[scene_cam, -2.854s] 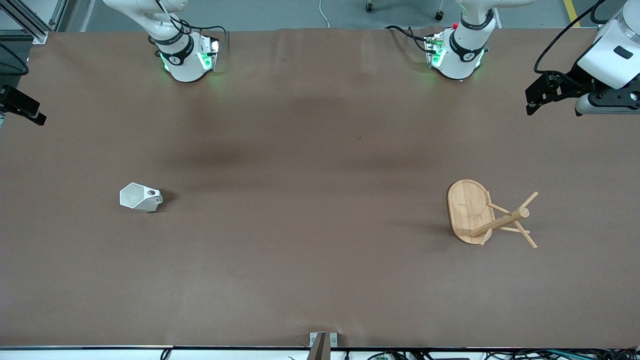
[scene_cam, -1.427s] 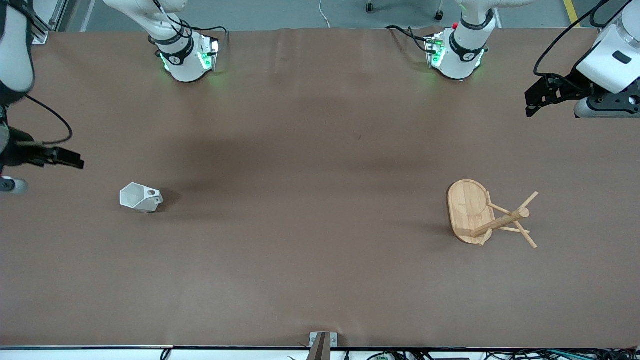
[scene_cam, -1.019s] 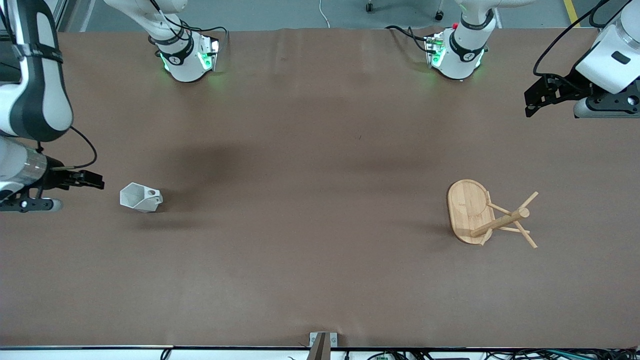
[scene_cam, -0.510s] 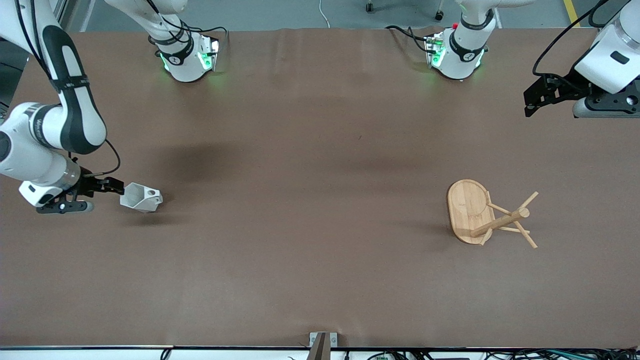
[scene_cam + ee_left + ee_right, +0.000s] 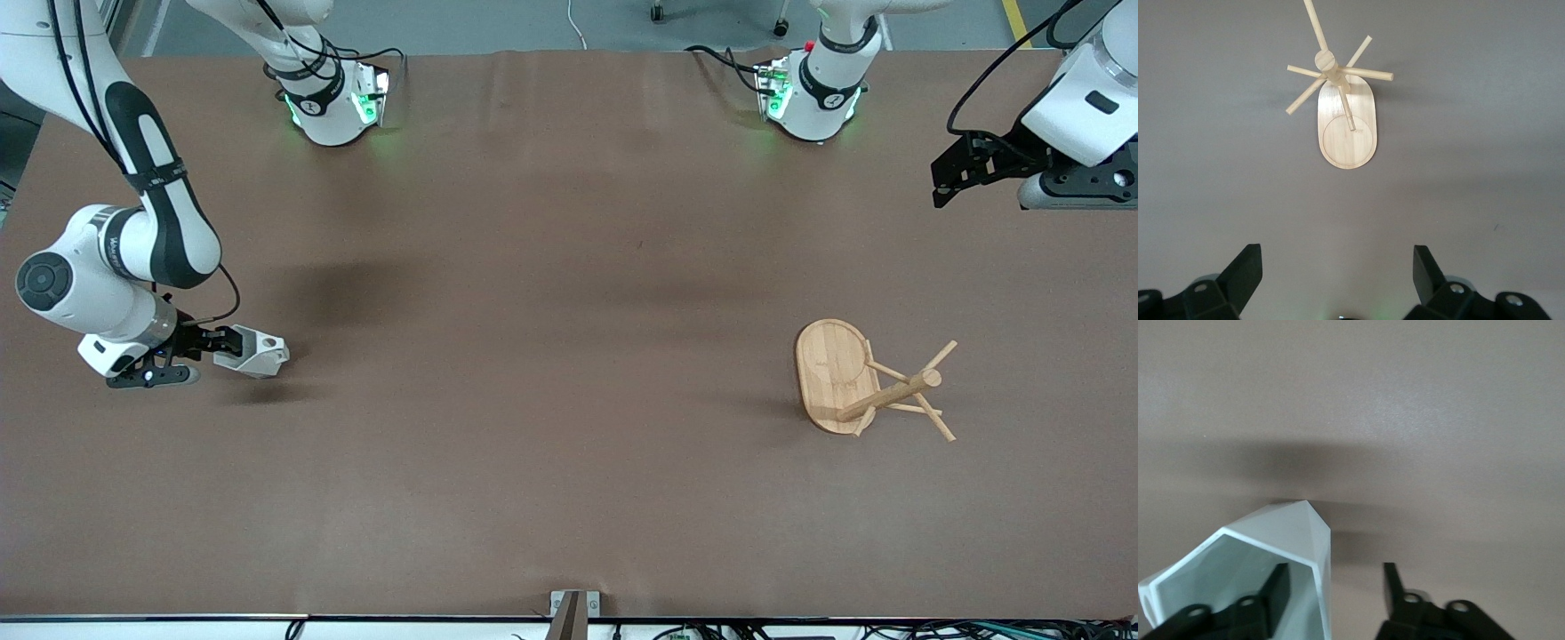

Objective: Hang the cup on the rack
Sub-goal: 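Reach the right gripper down to the white cup and close on it, then lift the white cup with the right gripper toward the table middle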

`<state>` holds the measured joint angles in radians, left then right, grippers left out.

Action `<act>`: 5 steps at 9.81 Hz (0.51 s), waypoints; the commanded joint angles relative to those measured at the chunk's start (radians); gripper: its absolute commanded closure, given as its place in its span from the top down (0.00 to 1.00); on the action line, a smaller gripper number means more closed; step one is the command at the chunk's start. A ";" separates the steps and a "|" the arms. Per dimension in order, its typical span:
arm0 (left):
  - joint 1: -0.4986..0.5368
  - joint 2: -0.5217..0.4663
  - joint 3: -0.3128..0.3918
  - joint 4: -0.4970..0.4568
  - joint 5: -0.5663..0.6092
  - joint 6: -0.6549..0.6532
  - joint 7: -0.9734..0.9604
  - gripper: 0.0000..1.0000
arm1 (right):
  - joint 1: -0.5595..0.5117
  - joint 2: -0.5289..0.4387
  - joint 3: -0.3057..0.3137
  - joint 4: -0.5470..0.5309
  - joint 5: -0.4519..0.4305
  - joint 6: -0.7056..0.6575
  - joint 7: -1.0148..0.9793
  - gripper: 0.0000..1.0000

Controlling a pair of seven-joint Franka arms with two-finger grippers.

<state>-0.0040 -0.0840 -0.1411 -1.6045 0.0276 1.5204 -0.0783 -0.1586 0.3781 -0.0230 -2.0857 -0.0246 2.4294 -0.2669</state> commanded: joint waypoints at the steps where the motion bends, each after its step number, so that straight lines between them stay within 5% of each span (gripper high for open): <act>1: -0.004 0.020 0.003 -0.003 -0.017 -0.017 0.018 1.00 | -0.007 0.001 0.011 -0.013 0.011 0.013 -0.017 0.21; 3: -0.004 0.021 0.003 -0.003 -0.017 -0.017 0.018 1.00 | -0.007 0.010 0.014 -0.005 0.078 0.013 -0.018 0.01; 5: -0.002 0.021 0.003 -0.003 -0.026 -0.017 0.018 1.00 | -0.004 0.004 0.012 0.034 0.086 -0.013 -0.041 0.01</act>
<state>-0.0039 -0.0837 -0.1410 -1.6045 0.0232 1.5204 -0.0783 -0.1584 0.3842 -0.0180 -2.0779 0.0394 2.4291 -0.2809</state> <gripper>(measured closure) 0.000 0.956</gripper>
